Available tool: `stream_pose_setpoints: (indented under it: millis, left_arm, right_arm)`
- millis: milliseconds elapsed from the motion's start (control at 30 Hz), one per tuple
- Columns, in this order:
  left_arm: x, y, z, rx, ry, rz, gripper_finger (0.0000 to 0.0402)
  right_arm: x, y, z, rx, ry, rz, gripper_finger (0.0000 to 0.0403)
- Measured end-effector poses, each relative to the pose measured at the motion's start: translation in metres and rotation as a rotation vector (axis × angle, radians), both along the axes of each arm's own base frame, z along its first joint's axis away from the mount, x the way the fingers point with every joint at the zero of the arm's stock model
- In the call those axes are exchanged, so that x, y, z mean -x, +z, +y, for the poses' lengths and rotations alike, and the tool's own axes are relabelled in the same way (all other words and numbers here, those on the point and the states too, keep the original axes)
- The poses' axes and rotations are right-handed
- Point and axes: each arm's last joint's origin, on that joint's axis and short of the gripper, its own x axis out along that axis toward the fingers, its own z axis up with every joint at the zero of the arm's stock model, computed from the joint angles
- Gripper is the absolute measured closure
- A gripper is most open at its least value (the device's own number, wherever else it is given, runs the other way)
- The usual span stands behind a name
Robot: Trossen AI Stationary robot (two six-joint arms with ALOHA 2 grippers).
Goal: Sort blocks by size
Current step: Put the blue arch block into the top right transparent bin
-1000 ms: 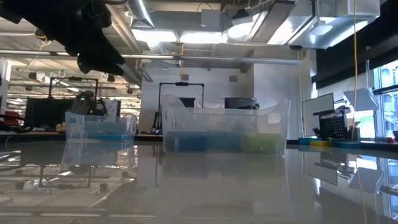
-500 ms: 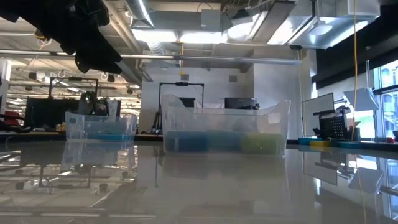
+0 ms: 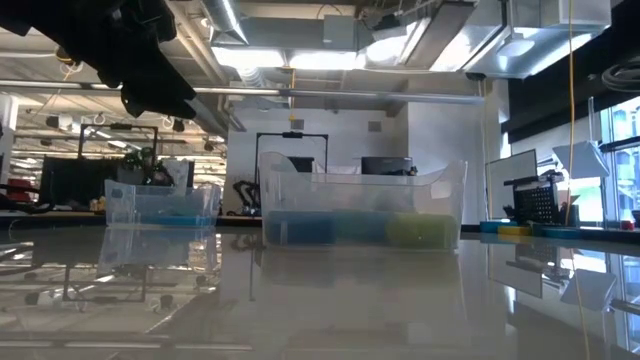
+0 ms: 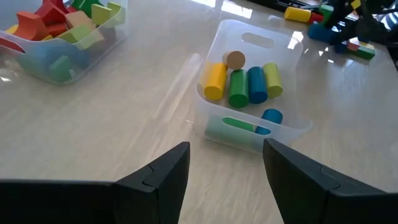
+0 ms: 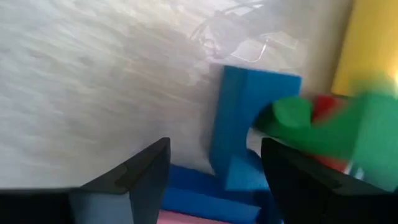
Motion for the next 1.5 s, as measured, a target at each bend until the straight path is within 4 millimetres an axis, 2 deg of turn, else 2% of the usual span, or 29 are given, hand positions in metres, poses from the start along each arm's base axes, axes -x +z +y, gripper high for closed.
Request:
stream_pose_setpoints:
  millis: [200, 400, 533, 900, 1067, 1233, 1500]
  left_arm:
    - [0.000, 0.000, 0.000, -0.004, -0.002, 0.001, 0.0203]
    - [0.000, 0.000, 0.000, -0.007, -0.003, 0.003, 0.0203]
    - [0.000, 0.000, 0.000, -0.007, -0.003, 0.003, 0.0203]
    - [0.000, 0.000, 0.000, -0.008, -0.002, 0.004, 0.0203]
    - [0.000, 0.000, 0.000, -0.009, 0.000, 0.003, 0.0203]
    - [0.000, 0.000, 0.000, -0.010, 0.001, 0.003, 0.0203]
    - [0.000, 0.000, 0.000, -0.010, 0.001, 0.003, 0.0203]
  right_arm:
    - [0.001, -0.010, -0.003, 0.012, 0.010, -0.055, 0.0155]
    - [0.001, -0.012, -0.004, 0.015, 0.012, -0.065, 0.0162]
    - [0.001, -0.012, -0.004, 0.011, 0.012, -0.070, 0.0200]
    - [-0.001, -0.012, -0.006, 0.052, 0.135, -0.119, 0.0349]
    - [-0.003, -0.011, -0.006, 0.084, 0.182, -0.159, 0.0356]
    - [-0.017, -0.004, -0.010, 0.163, 0.245, -0.241, 0.0334]
    - [-0.056, 0.016, -0.026, 0.284, 0.431, -0.346, 0.0363]
